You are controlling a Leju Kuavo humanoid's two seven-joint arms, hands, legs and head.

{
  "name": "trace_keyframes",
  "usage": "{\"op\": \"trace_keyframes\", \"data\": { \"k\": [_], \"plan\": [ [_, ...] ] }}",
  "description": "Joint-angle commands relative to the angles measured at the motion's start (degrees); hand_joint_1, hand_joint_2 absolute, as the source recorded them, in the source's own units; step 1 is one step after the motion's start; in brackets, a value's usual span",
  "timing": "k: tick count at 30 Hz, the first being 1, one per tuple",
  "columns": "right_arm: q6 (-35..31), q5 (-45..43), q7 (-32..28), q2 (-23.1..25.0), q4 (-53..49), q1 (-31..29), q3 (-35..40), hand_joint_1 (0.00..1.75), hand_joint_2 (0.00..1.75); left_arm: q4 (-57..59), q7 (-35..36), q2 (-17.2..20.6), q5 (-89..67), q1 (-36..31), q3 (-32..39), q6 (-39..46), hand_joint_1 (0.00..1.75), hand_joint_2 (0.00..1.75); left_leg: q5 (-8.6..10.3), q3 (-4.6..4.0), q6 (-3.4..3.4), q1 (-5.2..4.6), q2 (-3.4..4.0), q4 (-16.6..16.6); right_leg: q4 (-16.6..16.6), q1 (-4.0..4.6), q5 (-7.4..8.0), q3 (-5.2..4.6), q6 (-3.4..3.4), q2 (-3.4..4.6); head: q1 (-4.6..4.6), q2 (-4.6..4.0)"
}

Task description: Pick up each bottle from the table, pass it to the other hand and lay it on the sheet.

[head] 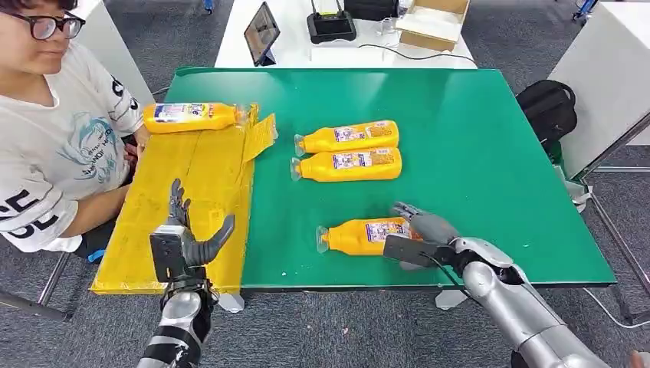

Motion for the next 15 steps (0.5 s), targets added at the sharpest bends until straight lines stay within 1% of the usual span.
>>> {"op": "trace_keyframes", "data": {
  "k": [1,2,3,5,7,8,10,12,13,14,15],
  "plan": [
    [-1.72,3.55,1.00,3.82,9.65,-2.39,4.15,0.00,1.75,5.04,0.73,-0.30,-1.26,-1.95,0.92,-0.90,0.00,1.75,-0.06,0.24,0.05,0.02,0.14,-0.08,-0.10,0.05,0.00,0.22,-0.15,0.07,0.00,0.00],
    [-1.58,3.94,0.98,4.45,10.94,-2.33,4.40,0.00,1.75,5.41,0.84,-0.31,-1.39,-2.12,0.75,-1.05,0.00,1.75,-0.09,0.39,0.07,0.02,0.18,-0.12,-0.14,0.07,-0.03,0.36,-0.22,0.09,0.00,0.00],
    [-1.60,4.22,0.71,4.96,11.93,-2.27,4.57,0.00,1.75,5.62,0.94,-0.35,-1.46,-2.23,0.68,-0.98,0.00,1.75,-0.04,0.25,0.04,0.03,0.11,-0.09,-0.12,0.06,0.00,0.24,-0.15,0.05,0.00,0.00],
    [-2.06,4.97,0.29,6.00,13.96,-2.45,4.89,0.00,1.75,6.21,1.17,-0.35,-1.63,-2.49,0.51,-0.95,0.00,1.75,-0.06,0.34,0.05,0.04,0.12,-0.12,-0.15,0.09,-0.01,0.33,-0.21,0.04,0.00,0.00],
    [-2.67,5.68,-0.31,7.09,15.82,-2.68,5.00,0.00,1.75,6.52,1.39,-0.29,-1.84,-2.60,0.28,-0.85,0.00,1.75,-0.04,0.22,0.03,0.04,0.09,-0.08,-0.11,0.07,0.00,0.21,-0.13,0.04,0.00,0.00],
    [-2.91,5.88,-0.50,7.45,16.38,-2.78,4.98,0.00,1.75,6.54,1.41,-0.28,-1.83,-2.60,0.26,-0.84,0.00,1.75,-0.05,0.36,0.05,0.04,0.13,-0.13,-0.16,0.09,-0.01,0.34,-0.20,0.04,0.02,0.00],
    [-2.91,5.88,-0.50,7.45,16.38,-2.78,4.98,0.00,1.75,6.54,1.41,-0.28,-1.83,-2.60,0.26,-0.84,0.00,1.75,-0.04,0.28,0.03,0.07,0.11,-0.08,-0.13,0.10,0.00,0.25,-0.13,0.02,0.00,0.00],
    [-3.15,6.44,-0.87,7.98,17.01,-2.95,4.85,0.00,1.75,6.54,1.66,-0.14,-1.94,-2.57,0.17,-0.83,0.00,1.75,-0.04,0.37,0.04,0.07,0.04,-0.11,-0.15,0.12,-0.03,0.37,-0.18,-0.06,0.00,0.00],
    [-3.15,6.67,-1.01,8.33,17.32,-2.92,4.88,0.00,1.75,6.64,1.79,-0.06,-2.00,-2.56,0.15,-0.79,0.00,1.75,-0.05,0.45,0.06,0.07,0.12,-0.12,-0.17,0.12,-0.02,0.41,-0.20,0.01,0.02,0.00],
    [-3.13,7.03,-1.14,8.74,17.87,-2.95,5.05,0.03,1.75,6.80,2.02,0.03,-2.03,-2.58,0.12,-0.86,0.00,1.75,-0.05,0.46,0.05,0.07,0.12,-0.11,-0.16,0.12,-0.01,0.42,-0.18,0.01,0.00,0.00],
    [-3.22,7.36,-1.31,9.19,18.56,-2.98,5.26,0.24,1.75,6.98,2.19,0.12,-2.13,-2.60,0.07,-0.82,0.00,1.75,-0.03,0.40,0.03,0.06,0.10,-0.09,-0.12,0.09,0.00,0.36,-0.13,0.02,0.00,0.00]
  ]
}}
